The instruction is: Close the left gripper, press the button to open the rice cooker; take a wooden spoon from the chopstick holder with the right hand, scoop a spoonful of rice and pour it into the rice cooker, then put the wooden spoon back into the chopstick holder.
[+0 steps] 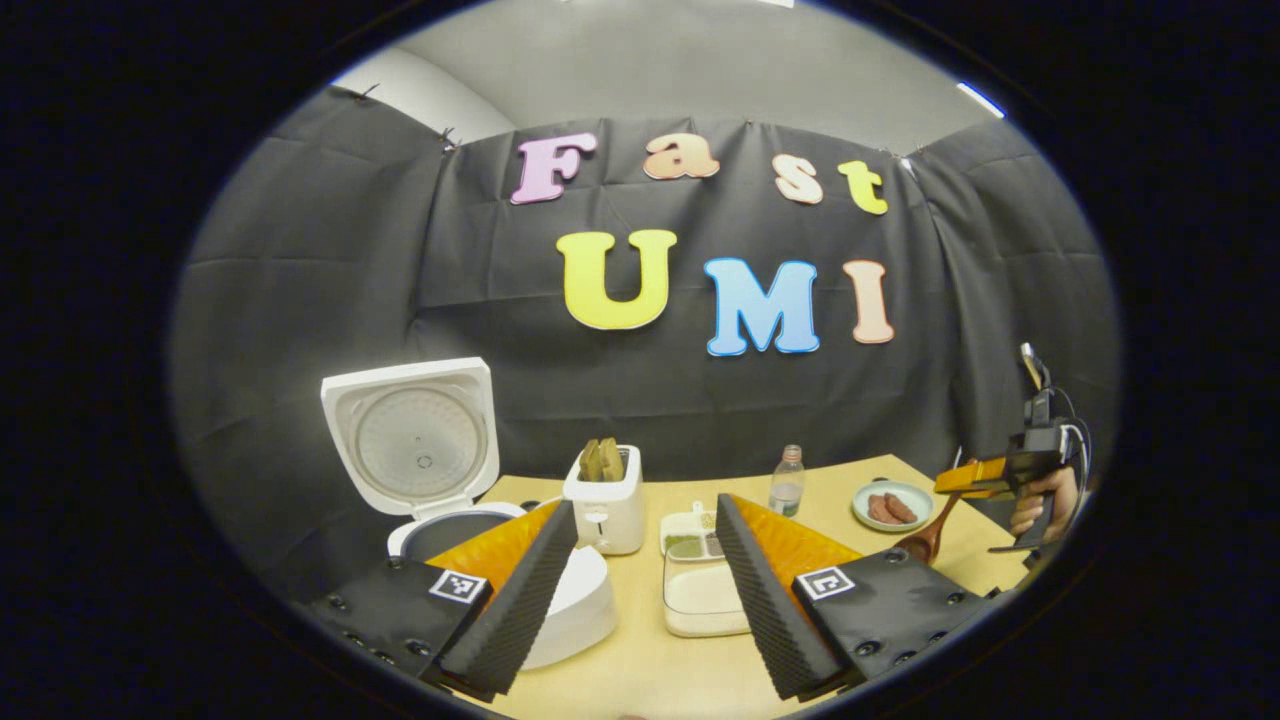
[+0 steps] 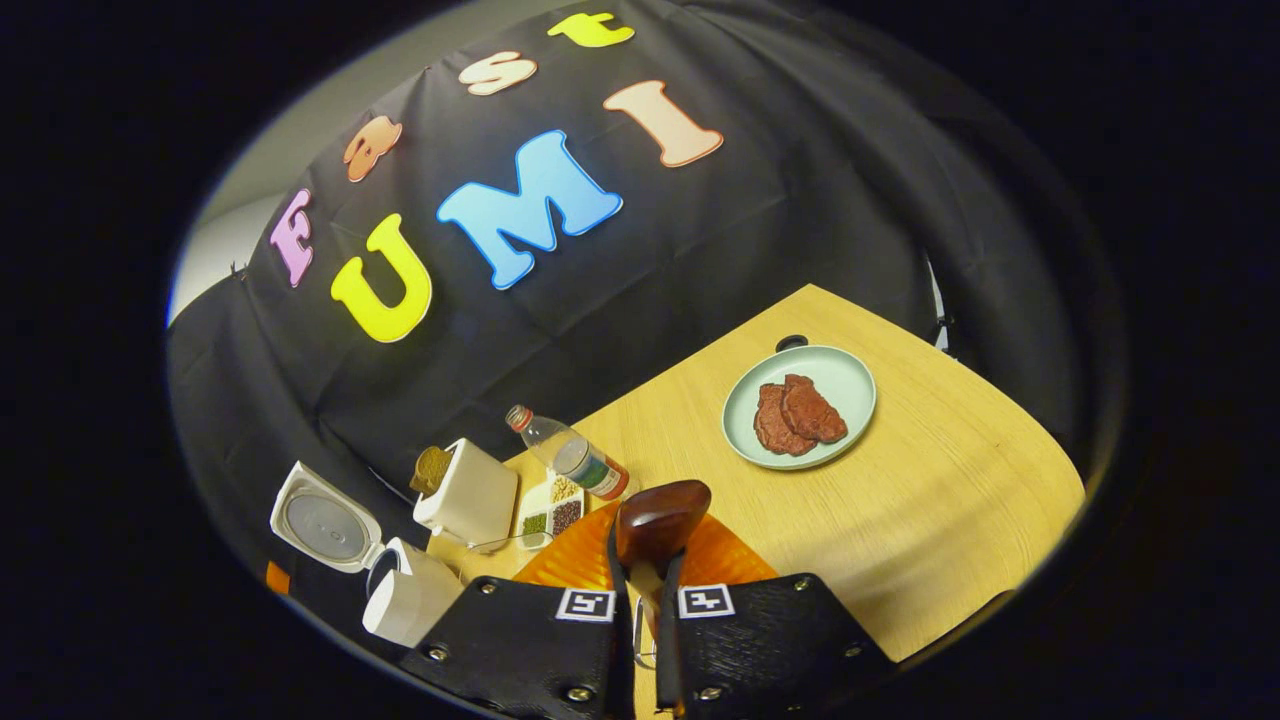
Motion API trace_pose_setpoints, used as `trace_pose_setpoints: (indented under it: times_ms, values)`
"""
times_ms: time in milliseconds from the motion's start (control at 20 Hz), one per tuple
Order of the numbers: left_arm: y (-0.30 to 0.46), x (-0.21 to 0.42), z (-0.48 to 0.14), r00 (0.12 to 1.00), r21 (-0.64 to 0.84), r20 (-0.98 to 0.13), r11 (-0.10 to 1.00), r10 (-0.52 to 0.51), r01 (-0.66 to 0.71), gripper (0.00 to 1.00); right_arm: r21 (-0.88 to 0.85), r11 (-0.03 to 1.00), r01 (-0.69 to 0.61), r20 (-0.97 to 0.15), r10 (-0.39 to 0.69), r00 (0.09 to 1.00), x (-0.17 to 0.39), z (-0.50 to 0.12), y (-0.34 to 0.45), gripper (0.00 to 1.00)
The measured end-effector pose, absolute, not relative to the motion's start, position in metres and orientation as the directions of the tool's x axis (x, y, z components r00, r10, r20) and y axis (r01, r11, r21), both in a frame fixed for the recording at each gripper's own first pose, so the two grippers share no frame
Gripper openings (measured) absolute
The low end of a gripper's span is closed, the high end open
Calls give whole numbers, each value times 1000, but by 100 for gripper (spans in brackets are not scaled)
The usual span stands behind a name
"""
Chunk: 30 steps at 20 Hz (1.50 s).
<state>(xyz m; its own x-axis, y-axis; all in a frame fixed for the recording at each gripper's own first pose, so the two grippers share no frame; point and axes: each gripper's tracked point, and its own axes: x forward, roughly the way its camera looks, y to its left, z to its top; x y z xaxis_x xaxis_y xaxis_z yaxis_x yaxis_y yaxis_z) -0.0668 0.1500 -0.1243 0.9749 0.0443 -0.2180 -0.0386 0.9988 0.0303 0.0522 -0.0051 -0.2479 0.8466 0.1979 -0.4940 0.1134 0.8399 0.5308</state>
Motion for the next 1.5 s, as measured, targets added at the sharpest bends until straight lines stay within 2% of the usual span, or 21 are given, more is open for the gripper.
trace_pose_setpoints:
  times_ms: [350, 500, 600, 700, 850, 1000, 1300, 1500]
  values:
    - [153, -73, -130, 967, 49, -243, 997, 75, -65, 96, 426, 898, 110, -567, 170, 806, 60, -294, 17, 9]
    - [157, -76, -132, 966, 53, -247, 996, 82, -71, 97, 385, 921, 62, -558, 179, 810, 63, -300, 25, 9]
    - [157, -74, -132, 966, 49, -248, 997, 77, -67, 97, 354, 935, 7, -551, 202, 810, 58, -302, 31, 13]
    - [155, -71, -135, 966, 37, -250, 997, 69, -62, 97, 326, 945, -17, -518, 193, 833, 59, -290, 22, 26]
    - [149, -71, -132, 971, 16, -232, 999, 53, -51, 97, 216, 975, 44, -492, 69, 868, 53, -273, -20, 96]
    - [145, -63, -121, 979, 8, -203, 999, 35, -34, 97, 170, 984, 60, -389, 11, 921, 52, -225, -37, 98]
    - [167, -42, -94, 986, 1, -159, 998, 54, -55, 96, 94, 995, 37, -189, -19, 982, 43, -104, -36, 98]
    - [206, -21, -72, 985, -15, -135, 993, 111, -113, 96, 133, 991, -24, -95, 36, 995, 37, -45, -16, 97]
